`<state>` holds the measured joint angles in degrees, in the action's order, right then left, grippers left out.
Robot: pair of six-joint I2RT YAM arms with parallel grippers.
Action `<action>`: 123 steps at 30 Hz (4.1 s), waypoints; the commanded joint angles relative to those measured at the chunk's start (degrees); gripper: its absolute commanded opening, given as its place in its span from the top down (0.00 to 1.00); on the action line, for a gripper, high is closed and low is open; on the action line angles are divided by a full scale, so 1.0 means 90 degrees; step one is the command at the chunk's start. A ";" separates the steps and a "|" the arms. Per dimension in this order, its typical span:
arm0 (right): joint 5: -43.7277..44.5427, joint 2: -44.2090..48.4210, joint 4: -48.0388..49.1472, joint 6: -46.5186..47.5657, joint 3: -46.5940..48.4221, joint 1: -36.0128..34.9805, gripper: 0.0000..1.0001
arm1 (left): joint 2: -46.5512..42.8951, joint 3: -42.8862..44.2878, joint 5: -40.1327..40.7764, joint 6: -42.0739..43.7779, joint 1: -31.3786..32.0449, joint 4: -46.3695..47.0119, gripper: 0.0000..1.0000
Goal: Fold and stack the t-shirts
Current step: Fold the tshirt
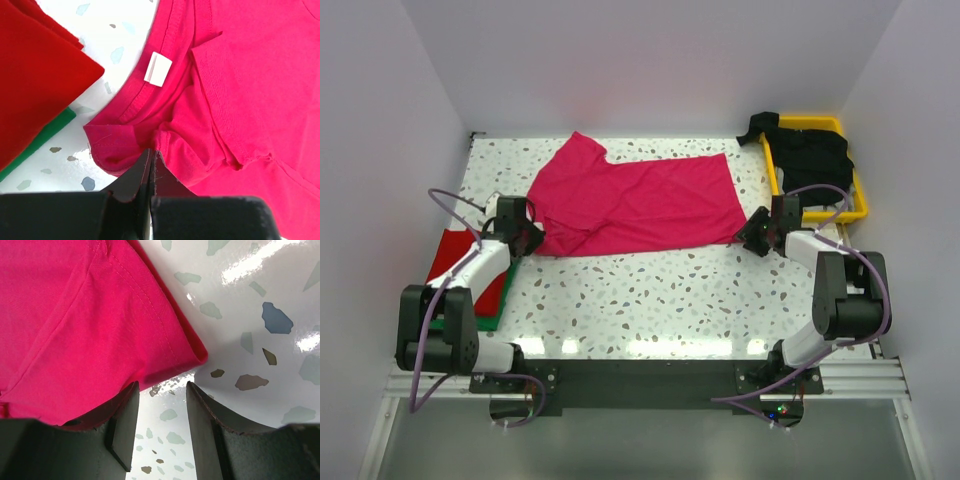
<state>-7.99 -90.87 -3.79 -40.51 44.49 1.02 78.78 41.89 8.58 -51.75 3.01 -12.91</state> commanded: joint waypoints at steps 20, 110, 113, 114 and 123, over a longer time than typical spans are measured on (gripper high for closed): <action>0.0204 -0.0187 0.0148 0.0087 0.0174 -0.0025 0.54 | 0.0689 0.1107 0.0550 0.0183 -0.0119 -0.0275 1.00; 0.1227 0.2200 -0.1025 0.1317 0.0924 -0.2904 0.37 | -0.1361 0.0697 -0.0621 0.1325 -0.0178 -0.1027 0.30; 0.1676 0.1505 -0.0800 0.1775 0.1686 -0.3986 0.39 | -0.1400 0.0580 -0.0787 0.1365 -0.0158 -0.0803 0.30; 0.1746 0.1000 -0.0780 0.1854 0.2132 -0.4174 0.41 | -0.1342 0.0570 -0.0826 0.1345 -0.0158 -0.0793 0.30; 0.1844 -0.1512 -0.0711 0.2879 0.4282 -0.5756 0.52 | -0.0943 0.0180 -0.1051 0.0936 -0.0158 -0.0363 0.42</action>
<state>6.59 -100.29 -11.77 -19.75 76.03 -48.03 68.27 44.25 0.93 -41.65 1.32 -19.86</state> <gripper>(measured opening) 0.485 0.602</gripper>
